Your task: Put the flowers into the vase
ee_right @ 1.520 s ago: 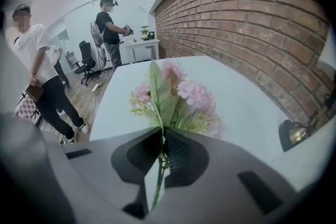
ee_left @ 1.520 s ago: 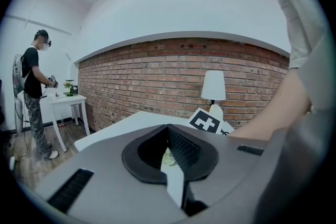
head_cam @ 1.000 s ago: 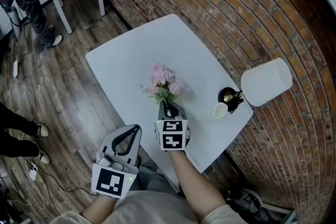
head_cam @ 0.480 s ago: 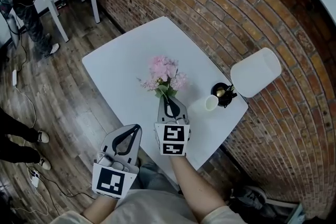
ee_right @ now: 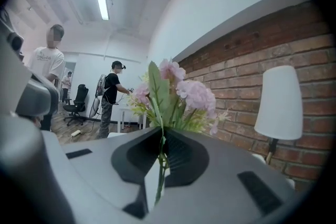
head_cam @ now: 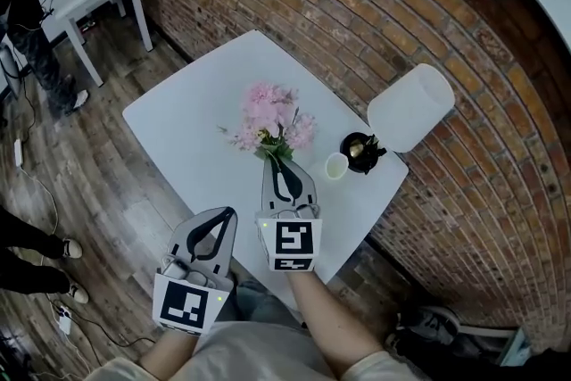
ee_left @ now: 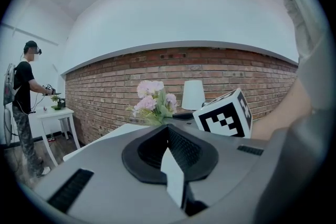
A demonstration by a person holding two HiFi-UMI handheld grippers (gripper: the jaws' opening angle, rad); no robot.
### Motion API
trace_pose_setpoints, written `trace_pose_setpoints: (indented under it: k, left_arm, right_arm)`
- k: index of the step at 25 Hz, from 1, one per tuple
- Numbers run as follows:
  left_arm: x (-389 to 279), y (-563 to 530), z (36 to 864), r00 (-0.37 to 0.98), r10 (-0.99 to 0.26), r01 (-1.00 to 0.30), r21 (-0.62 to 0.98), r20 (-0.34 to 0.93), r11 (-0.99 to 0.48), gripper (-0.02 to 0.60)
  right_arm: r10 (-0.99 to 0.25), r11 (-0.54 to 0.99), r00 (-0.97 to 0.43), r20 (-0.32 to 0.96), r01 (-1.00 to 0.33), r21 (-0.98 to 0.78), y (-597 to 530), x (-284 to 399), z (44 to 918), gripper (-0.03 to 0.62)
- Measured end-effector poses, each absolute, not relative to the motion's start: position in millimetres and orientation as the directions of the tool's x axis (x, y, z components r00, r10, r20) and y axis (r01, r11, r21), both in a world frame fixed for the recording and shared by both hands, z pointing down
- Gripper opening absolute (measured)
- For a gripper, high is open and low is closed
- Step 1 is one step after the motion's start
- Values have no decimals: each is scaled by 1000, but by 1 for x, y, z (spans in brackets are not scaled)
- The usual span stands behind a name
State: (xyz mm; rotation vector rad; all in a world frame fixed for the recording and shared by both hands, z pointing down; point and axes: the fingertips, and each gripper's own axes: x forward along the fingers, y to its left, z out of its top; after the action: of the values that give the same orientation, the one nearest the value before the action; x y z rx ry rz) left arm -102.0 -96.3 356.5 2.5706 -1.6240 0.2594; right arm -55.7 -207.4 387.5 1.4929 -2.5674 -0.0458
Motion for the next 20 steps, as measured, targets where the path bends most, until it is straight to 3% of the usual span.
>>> trace_pose_setpoints:
  k: [10, 20]
  left_arm:
    - [-74, -101, 352, 469, -862, -876, -25, 190, -482, 8]
    - [-40, -108, 342, 502, -842, -855, -36, 198, -518, 8]
  right_arm:
    - [-870, 478, -490, -51, -865, 153, -194, -34, 323, 14]
    - [-875, 447, -464, -137, -884, 136, -191, 2, 289, 14]
